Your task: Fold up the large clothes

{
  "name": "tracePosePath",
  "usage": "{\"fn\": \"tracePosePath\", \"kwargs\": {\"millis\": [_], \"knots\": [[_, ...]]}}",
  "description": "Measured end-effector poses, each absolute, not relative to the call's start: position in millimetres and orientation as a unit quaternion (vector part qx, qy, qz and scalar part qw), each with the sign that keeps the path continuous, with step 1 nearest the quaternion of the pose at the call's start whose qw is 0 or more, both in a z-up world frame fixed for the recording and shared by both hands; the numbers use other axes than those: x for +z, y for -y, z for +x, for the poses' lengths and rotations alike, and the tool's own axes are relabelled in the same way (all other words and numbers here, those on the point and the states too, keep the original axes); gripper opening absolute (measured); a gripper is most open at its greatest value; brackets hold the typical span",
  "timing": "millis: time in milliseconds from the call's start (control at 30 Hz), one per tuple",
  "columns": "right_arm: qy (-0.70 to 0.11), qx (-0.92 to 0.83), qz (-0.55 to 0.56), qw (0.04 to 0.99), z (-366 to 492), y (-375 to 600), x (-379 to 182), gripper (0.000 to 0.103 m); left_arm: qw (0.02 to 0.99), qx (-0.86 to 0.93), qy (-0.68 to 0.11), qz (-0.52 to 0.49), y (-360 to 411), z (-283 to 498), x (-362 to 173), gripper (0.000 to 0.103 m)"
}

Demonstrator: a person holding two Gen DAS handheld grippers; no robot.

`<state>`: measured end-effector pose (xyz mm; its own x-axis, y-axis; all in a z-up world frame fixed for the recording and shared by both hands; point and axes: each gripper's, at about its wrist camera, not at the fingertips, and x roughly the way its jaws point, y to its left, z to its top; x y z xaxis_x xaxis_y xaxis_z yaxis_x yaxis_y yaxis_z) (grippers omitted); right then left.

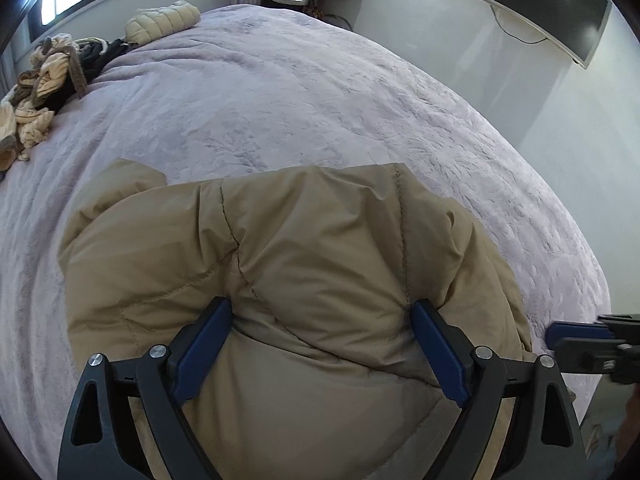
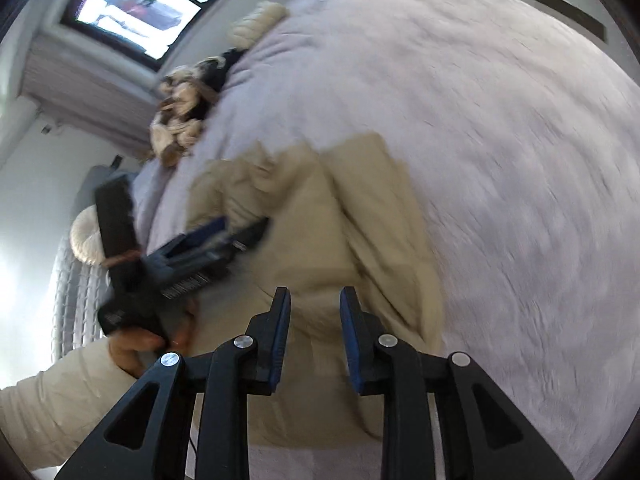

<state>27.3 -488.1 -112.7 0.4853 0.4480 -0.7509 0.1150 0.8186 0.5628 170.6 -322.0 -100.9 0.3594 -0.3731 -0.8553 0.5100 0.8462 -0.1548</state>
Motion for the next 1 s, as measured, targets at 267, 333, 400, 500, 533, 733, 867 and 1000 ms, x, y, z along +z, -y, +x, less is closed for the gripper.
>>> {"fn": "tracePosePath", "kwargs": {"millis": [267, 333, 400, 500, 533, 733, 867, 1000], "knots": [[-0.550, 0.094, 0.255, 0.790, 42, 485, -155, 0.028, 0.819, -0.220, -0.527, -0.054, 235, 165, -64, 0.103], [-0.555, 0.095, 0.253, 0.787, 45, 485, -161, 0.028, 0.800, -0.211, -0.549, -0.119, 196, 160, -73, 0.102], [-0.562, 0.094, 0.245, 0.785, 48, 484, -167, 0.028, 0.782, -0.201, -0.567, -0.163, 167, 153, -86, 0.102], [-0.566, 0.095, 0.241, 0.783, 55, 481, -170, 0.028, 0.729, -0.217, -0.597, -0.255, 135, 143, -116, 0.102], [-0.567, 0.097, 0.238, 0.783, 55, 481, -170, 0.028, 0.704, -0.224, -0.605, -0.298, 127, 139, -130, 0.102], [-0.571, 0.103, 0.242, 0.778, 56, 482, -172, 0.029, 0.638, -0.264, -0.619, -0.375, 132, 133, -180, 0.102], [-0.574, 0.104, 0.239, 0.776, 63, 478, -172, 0.029, 0.639, -0.278, -0.627, -0.349, 154, 136, -189, 0.102], [-0.582, 0.099, 0.252, 0.767, 67, 482, -171, 0.032, 0.647, -0.271, -0.633, -0.328, 161, 136, -188, 0.102]]}}
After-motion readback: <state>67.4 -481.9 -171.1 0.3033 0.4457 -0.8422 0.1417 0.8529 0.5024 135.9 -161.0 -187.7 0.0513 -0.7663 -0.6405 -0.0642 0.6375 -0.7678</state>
